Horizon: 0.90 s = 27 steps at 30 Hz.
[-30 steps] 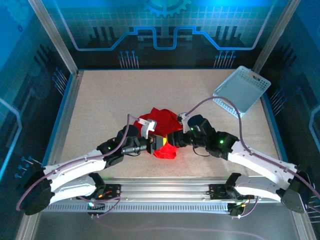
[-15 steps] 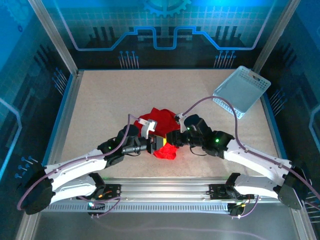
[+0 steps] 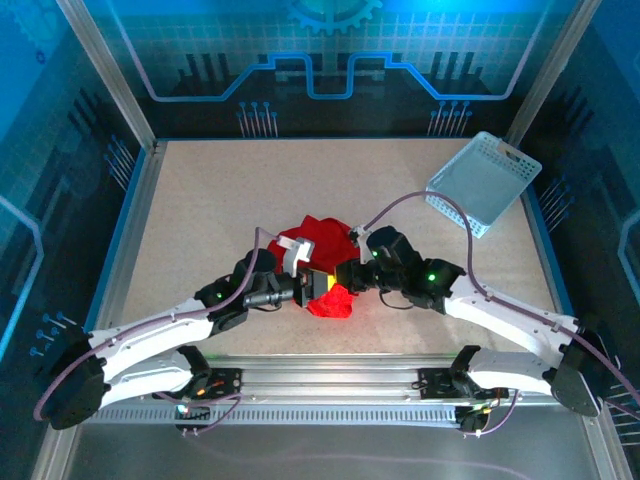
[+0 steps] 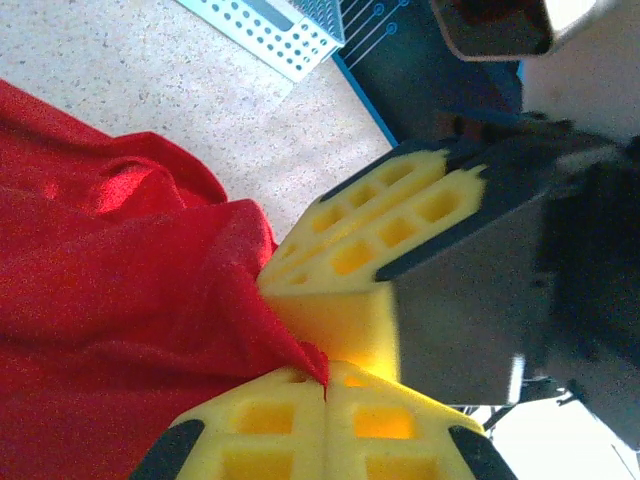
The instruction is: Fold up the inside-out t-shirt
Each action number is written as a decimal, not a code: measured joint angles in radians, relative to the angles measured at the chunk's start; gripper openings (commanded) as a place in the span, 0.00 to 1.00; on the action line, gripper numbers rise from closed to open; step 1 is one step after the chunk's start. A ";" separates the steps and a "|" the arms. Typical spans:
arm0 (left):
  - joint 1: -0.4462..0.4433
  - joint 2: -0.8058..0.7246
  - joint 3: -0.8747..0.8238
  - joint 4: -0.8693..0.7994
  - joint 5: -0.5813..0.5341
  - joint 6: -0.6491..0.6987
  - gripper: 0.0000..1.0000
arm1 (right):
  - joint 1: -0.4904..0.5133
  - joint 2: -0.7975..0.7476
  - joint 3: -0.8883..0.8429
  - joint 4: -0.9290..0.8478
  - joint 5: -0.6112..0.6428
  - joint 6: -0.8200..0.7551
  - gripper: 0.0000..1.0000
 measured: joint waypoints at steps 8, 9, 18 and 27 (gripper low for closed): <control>-0.001 -0.005 0.000 0.005 0.005 0.010 0.22 | 0.000 -0.052 0.018 -0.057 0.066 -0.040 0.00; -0.001 -0.006 0.001 -0.002 0.004 0.016 0.34 | 0.000 -0.069 0.018 -0.069 0.080 -0.047 0.00; 0.000 0.014 0.113 -0.241 -0.092 0.117 0.88 | -0.021 -0.204 0.086 -0.230 0.158 -0.150 0.00; 0.252 0.007 0.241 -0.494 -0.279 0.100 0.96 | -0.033 -0.204 0.168 -0.549 0.266 -0.170 0.00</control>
